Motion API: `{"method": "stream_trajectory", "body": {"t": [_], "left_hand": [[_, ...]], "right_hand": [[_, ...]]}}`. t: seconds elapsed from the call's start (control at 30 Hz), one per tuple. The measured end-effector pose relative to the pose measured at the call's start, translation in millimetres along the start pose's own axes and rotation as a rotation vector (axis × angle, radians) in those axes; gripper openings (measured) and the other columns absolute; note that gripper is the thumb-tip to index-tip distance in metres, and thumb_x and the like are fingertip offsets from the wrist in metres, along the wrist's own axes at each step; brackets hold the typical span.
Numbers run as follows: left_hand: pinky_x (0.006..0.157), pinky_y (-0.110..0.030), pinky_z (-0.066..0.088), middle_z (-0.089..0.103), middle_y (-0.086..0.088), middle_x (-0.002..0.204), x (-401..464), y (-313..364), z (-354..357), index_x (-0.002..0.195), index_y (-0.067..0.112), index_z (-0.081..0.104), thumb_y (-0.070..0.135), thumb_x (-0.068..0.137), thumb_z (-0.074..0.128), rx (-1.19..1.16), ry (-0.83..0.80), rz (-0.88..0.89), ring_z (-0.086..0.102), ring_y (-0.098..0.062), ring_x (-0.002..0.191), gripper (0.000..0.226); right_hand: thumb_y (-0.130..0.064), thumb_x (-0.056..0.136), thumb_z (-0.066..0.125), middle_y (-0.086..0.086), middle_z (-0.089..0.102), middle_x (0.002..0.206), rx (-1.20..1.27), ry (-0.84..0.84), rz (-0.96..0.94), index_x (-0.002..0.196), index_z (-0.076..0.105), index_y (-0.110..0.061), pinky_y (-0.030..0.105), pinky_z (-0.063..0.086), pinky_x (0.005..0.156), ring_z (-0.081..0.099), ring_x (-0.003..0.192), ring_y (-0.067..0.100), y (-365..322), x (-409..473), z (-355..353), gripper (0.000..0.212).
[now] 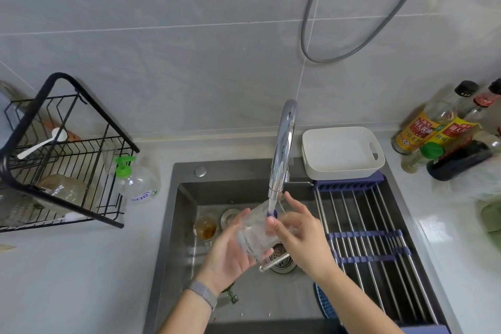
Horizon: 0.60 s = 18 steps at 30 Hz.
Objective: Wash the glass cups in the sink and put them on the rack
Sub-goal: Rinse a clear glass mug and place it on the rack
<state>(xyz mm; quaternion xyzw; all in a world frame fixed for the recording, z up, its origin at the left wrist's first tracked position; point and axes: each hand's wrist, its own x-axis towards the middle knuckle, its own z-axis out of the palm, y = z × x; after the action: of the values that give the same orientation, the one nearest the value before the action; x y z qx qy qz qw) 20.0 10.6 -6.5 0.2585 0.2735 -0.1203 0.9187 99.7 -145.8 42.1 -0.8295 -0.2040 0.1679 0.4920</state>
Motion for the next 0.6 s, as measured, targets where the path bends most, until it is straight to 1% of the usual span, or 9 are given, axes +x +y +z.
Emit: {"method": "stream_trajectory", "body": {"t": [0.07,0.13,0.2,0.27,0.3,0.4,0.43,0.5,0.6], "left_hand": [[0.094,-0.054,0.049,0.055,-0.022,0.135,2,-6,6,0.143,0.013,0.044,0.046,0.093,0.056,0.017,0.093,-0.01,0.056,-0.041,0.12,0.061],[0.062,-0.035,0.055,0.068,-0.019,0.11,5,-5,12,0.13,0.004,0.057,0.052,0.093,0.046,0.134,0.186,0.001,0.068,-0.032,0.09,0.062],[0.048,-0.027,0.05,0.071,-0.013,0.084,8,-1,14,0.112,0.003,0.066,0.051,0.092,0.044,0.168,0.24,0.005,0.067,-0.024,0.067,0.057],[0.05,-0.029,0.051,0.07,-0.013,0.079,10,5,11,0.107,0.004,0.067,0.049,0.092,0.045,0.154,0.259,-0.029,0.067,-0.024,0.065,0.052],[0.055,-0.032,0.053,0.07,-0.015,0.085,11,7,9,0.112,0.002,0.066,0.05,0.09,0.048,0.148,0.27,-0.054,0.067,-0.026,0.07,0.055],[0.068,-0.036,0.052,0.066,-0.02,0.097,10,15,4,0.121,0.0,0.062,0.049,0.087,0.05,0.114,0.219,-0.094,0.064,-0.032,0.081,0.06],[0.066,-0.035,0.052,0.067,-0.02,0.092,9,18,3,0.114,0.001,0.064,0.047,0.088,0.05,0.117,0.197,-0.11,0.064,-0.032,0.077,0.055],[0.06,-0.033,0.054,0.068,-0.018,0.082,6,22,4,0.098,0.003,0.068,0.044,0.089,0.049,0.185,0.185,-0.137,0.066,-0.03,0.068,0.047],[0.067,-0.032,0.053,0.068,-0.016,0.089,3,20,5,0.104,0.005,0.068,0.049,0.084,0.056,0.278,0.181,-0.203,0.067,-0.029,0.074,0.05]], "right_hand": [[-0.039,0.088,0.064,-0.015,0.072,0.096,0.03,0.063,0.074,0.068,0.073,-0.024,0.025,0.038,0.105,0.023,0.137,-0.013,-2,-5,10,0.026],[-0.043,0.089,0.06,-0.005,0.072,0.105,-0.085,0.069,0.004,0.075,0.074,-0.021,0.014,0.032,0.105,0.019,0.141,-0.007,-5,-10,21,0.029],[-0.043,0.093,0.053,-0.004,0.073,0.098,-0.237,0.058,-0.224,0.086,0.073,-0.019,0.026,0.028,0.114,0.026,0.143,0.006,-2,-13,27,0.032],[-0.034,0.096,0.051,-0.006,0.072,0.088,-0.285,0.01,-0.394,0.092,0.071,-0.015,0.041,0.022,0.119,0.034,0.141,0.015,1,-12,20,0.028],[-0.031,0.097,0.051,-0.006,0.072,0.092,-0.3,-0.041,-0.452,0.094,0.071,-0.013,0.042,0.018,0.12,0.035,0.141,0.017,3,-11,14,0.026],[-0.034,0.099,0.048,0.001,0.067,0.122,-0.373,-0.225,-0.605,0.113,0.067,-0.008,0.038,0.013,0.122,0.029,0.144,0.015,15,-10,-7,0.036],[-0.038,0.098,0.05,0.003,0.065,0.126,-0.405,-0.262,-0.647,0.117,0.066,-0.007,0.037,0.016,0.121,0.036,0.141,0.013,21,-9,-12,0.039],[-0.043,0.091,0.063,0.001,0.069,0.116,-0.458,-0.295,-0.689,0.109,0.068,-0.008,0.035,0.03,0.116,0.058,0.119,0.012,34,-8,-16,0.04],[-0.035,0.083,0.068,-0.002,0.073,0.094,-0.563,-0.389,-0.73,0.096,0.069,-0.014,0.028,0.052,0.091,0.064,0.095,0.015,35,0,-18,0.025]]}}
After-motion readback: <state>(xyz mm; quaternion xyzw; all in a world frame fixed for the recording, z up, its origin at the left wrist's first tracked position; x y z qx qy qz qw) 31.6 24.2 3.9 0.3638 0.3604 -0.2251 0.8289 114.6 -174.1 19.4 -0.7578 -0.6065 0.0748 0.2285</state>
